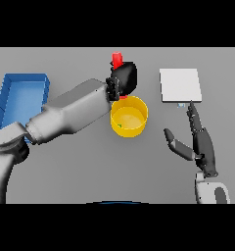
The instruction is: Pick up the red beaker and tilt it to pour out 1 green nut into yellow bowl. Pick up the yellow bowl and place it on the metallic measuring scale.
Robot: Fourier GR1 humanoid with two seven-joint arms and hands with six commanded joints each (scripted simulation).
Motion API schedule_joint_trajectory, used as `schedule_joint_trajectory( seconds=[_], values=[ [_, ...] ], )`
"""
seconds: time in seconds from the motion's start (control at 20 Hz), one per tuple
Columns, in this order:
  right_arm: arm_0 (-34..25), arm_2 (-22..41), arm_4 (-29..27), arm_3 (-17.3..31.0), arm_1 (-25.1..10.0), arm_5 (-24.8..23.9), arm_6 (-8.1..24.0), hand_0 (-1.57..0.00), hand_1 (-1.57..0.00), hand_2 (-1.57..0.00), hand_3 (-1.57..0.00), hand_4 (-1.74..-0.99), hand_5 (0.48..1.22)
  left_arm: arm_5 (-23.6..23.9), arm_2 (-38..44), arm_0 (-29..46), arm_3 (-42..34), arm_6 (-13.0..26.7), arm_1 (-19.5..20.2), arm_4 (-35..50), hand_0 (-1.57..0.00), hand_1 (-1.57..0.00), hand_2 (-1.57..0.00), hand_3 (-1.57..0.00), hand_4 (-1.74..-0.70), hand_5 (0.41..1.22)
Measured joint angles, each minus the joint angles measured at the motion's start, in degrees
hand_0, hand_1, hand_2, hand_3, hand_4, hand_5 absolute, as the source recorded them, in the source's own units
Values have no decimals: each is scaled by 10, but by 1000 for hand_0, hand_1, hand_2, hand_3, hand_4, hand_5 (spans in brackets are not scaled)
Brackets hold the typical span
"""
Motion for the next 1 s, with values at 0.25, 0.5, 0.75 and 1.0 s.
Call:
schedule_joint_trajectory(
  seconds=[0.25,0.5,0.75,1.0],
  values=[
    [4,6,8,-12,3,-4,3,1,1,1,1,-1135,563,3,-11,-103,26,-47,7,-28,-1571,-1571,-1571,-1571,-1728,1221],
    [-5,8,9,5,5,-2,-3,1,1,1,1,-1117,554,28,79,-179,88,-31,60,10,-1571,-1571,-1571,-1571,-1722,1221],
    [-19,10,2,13,2,9,-11,1,1,1,1,-1105,578,-17,280,-220,194,58,113,157,-1571,-1571,-1571,-1509,-1735,1221],
    [-22,10,-1,14,-5,13,-15,1,1,1,1,-1125,601,4,481,-166,259,117,192,340,-1571,-1571,-1571,-1545,-1739,1221]
  ],
)
